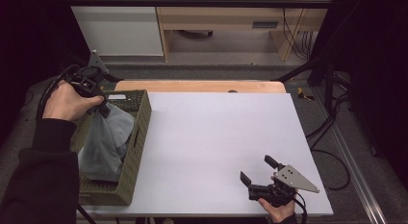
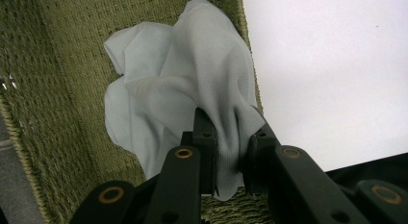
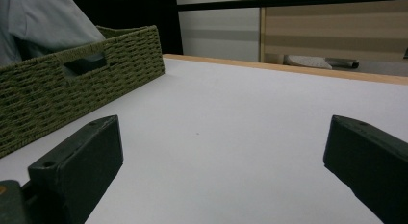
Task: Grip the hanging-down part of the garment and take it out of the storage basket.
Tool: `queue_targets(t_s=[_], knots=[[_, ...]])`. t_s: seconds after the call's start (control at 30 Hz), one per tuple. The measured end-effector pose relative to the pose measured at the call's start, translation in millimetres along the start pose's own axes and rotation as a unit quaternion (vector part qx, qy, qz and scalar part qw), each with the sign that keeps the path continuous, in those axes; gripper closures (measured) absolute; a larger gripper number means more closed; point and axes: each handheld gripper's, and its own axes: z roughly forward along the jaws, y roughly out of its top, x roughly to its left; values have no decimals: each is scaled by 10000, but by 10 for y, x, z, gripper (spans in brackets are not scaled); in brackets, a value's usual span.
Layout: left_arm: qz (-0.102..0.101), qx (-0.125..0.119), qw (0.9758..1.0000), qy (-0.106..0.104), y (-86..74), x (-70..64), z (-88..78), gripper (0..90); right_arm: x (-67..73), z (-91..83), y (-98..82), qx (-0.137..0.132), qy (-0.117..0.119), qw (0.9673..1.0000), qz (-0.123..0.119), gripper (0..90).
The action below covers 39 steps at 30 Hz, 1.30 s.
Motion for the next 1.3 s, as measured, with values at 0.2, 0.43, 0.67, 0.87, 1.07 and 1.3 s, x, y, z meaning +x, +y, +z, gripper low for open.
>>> queue_targets(t_s=[0.2, 0.43, 0.67, 0.87, 1.07, 1.3], knots=[[-4, -9, 10000, 2, -4, -10, -27, 780, 1, 7, 1, 25, -15, 10000, 20, 3], [31, -62, 10000, 9, -18, -2, -85, 781, 12, 23, 1, 102, 70, 9999, -8, 5], [120, -192, 9997, 55, -55, 2, -216, 781, 48, 61, 28, 116, 143, 9998, -39, 7], [137, -365, 9992, 76, -88, -4, -428, 781, 60, 76, 42, 153, 191, 9997, -70, 7], [116, -559, 9983, 99, -129, -30, -648, 781, 60, 79, 53, 137, 209, 9997, -60, 8], [171, -729, 9971, 127, -156, -72, -850, 781, 89, 118, 96, 134, 327, 9994, -56, 11]])
